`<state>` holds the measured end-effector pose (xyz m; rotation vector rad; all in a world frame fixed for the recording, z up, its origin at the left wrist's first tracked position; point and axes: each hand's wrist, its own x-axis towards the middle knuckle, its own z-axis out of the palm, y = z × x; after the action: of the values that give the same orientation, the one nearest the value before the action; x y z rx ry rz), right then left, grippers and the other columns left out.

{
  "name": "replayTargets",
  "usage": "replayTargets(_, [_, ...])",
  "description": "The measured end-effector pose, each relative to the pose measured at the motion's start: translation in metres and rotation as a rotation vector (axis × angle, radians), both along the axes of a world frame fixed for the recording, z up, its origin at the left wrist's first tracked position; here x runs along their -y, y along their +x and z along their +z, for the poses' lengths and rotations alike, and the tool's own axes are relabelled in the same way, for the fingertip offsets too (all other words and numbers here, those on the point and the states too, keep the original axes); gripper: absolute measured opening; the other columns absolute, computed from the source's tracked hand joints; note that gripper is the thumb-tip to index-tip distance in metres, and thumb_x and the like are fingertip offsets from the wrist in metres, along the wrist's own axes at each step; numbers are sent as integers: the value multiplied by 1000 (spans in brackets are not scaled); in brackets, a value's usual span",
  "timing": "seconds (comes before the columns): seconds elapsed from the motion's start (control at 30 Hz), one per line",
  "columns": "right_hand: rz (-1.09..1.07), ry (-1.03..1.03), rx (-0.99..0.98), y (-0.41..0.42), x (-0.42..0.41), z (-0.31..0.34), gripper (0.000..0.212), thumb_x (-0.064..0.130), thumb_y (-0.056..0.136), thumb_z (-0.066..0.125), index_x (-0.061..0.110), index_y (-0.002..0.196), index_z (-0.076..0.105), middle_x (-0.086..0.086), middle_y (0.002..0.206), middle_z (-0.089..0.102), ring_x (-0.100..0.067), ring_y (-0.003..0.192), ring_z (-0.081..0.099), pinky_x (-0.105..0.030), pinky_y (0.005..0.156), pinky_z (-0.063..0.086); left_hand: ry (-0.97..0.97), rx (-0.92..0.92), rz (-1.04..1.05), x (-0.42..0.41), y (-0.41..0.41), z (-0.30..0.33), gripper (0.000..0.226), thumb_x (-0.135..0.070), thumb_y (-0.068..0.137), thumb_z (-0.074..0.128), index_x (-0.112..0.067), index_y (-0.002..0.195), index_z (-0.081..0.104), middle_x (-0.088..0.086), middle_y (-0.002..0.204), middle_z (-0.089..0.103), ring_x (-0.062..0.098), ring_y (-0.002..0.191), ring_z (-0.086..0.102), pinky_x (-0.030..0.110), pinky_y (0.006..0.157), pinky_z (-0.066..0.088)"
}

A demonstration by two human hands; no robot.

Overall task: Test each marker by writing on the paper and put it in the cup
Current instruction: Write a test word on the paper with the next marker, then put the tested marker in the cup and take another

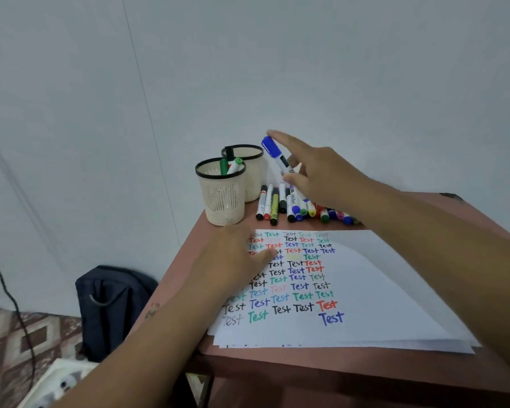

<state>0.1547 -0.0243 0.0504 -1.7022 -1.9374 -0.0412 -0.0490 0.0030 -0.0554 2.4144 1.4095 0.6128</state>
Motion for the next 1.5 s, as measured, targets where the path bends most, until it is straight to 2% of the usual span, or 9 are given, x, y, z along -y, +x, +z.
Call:
replayTargets(0.23, [105,363,-366,-34,-55,29,72,11,92,68,36,149,33,-7,98,68,-18,74,72,-36,81,60,-38,5,-3,-4,-1,-1,75,-76,81,58,-33,142,51,-13,136,58,7,111,55,27,87,48])
replayTargets(0.43, [52,348,-508,-46,-85,17,68,5,88,71,31,141,35,-7,98,63,-21,81,69,-29,77,60,-38,14,5,-8,0,-4,78,-78,79,59,-35,143,50,-15,139,56,8,117,56,27,89,48])
replayTargets(0.63, [50,102,-396,-41,-89,-7,41,15,102,56,32,139,60,-1,107,74,-8,84,66,-8,67,45,-37,18,15,-8,1,-4,71,-76,79,60,-33,135,55,-14,128,60,7,107,55,29,87,50])
replayTargets(0.73, [32,105,-445,-31,-83,-12,41,18,106,49,35,142,59,-3,120,71,-17,66,58,-20,64,51,-41,13,16,-8,2,-4,69,-77,79,60,-33,132,56,-15,124,60,6,104,54,30,87,51])
replayTargets(0.8, [-14,80,-376,-21,-79,-14,41,12,105,48,32,139,61,2,125,69,-11,75,63,-15,59,49,-48,10,15,-8,1,-4,70,-77,78,59,-33,132,56,-15,125,60,6,105,55,30,87,51])
replayTargets(0.97, [-66,-315,86,-3,-67,-28,58,-8,97,46,30,137,63,3,143,60,-20,131,56,-33,101,51,-73,27,21,-9,1,-4,71,-77,78,60,-34,134,55,-14,129,60,7,108,55,31,89,51])
replayTargets(1.17, [-151,-299,154,18,-54,-51,30,25,99,64,38,126,70,0,138,60,-19,117,58,-32,91,49,-90,26,27,-9,1,-3,70,-77,77,61,-35,133,55,-14,129,59,3,100,49,29,84,49])
replayTargets(1.33, [-202,-295,246,29,-44,-52,43,49,93,69,34,134,66,-3,137,59,-22,132,45,-40,103,46,-85,28,26,-11,1,-4,69,-77,77,62,-36,132,56,-15,130,58,2,99,47,27,81,46])
replayTargets(1.5, [-226,-319,268,38,-44,-55,43,48,95,69,36,135,65,-1,141,57,-22,133,46,-40,101,44,-74,23,20,-10,2,-3,70,-76,78,62,-34,133,56,-15,133,57,5,109,52,28,85,46])
